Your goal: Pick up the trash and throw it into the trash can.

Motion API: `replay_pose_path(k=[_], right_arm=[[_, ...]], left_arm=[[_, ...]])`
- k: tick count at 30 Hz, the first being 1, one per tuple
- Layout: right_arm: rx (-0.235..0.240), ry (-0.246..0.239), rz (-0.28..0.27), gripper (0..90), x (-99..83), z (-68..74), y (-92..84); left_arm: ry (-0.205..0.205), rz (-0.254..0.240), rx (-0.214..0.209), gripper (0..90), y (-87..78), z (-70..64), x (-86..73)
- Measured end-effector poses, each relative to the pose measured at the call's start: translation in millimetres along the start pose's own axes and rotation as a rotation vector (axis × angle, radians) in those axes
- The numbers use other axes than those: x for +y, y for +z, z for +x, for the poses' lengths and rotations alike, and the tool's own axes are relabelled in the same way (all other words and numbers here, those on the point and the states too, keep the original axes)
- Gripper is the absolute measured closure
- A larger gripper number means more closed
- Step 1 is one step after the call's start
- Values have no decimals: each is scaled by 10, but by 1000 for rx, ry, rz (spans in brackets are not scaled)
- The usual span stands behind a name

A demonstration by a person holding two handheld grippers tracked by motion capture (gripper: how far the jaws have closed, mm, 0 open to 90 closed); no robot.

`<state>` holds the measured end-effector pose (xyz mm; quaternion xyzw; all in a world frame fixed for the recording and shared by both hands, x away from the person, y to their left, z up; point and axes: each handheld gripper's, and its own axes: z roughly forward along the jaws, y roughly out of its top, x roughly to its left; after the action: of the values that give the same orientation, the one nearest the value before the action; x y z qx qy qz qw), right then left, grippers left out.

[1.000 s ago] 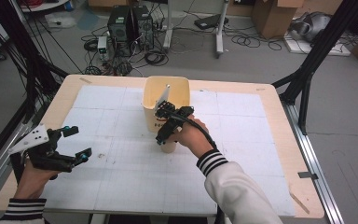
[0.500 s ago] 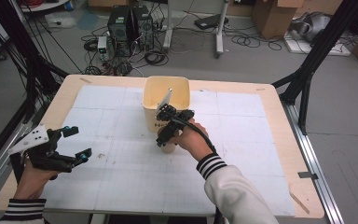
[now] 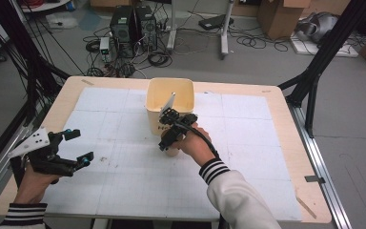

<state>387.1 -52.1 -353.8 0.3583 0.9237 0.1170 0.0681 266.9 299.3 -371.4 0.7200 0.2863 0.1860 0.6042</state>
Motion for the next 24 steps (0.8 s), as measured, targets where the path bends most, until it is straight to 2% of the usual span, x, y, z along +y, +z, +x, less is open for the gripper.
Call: replay_pose_path(k=[5, 7, 16, 24], right_arm=[[2, -5, 7, 14, 7, 15, 41], [-3, -5, 6, 59, 7, 17, 60], [5, -1, 9, 59, 0, 26, 139], [-9, -4, 18, 59, 7, 27, 159]], left_arm=[[-3, -3, -2, 18, -4, -2, 2], [-3, -3, -2, 18, -5, -2, 2], [-2, -4, -4, 18, -9, -3, 3], [-3, -6, -5, 18, -11, -4, 4]])
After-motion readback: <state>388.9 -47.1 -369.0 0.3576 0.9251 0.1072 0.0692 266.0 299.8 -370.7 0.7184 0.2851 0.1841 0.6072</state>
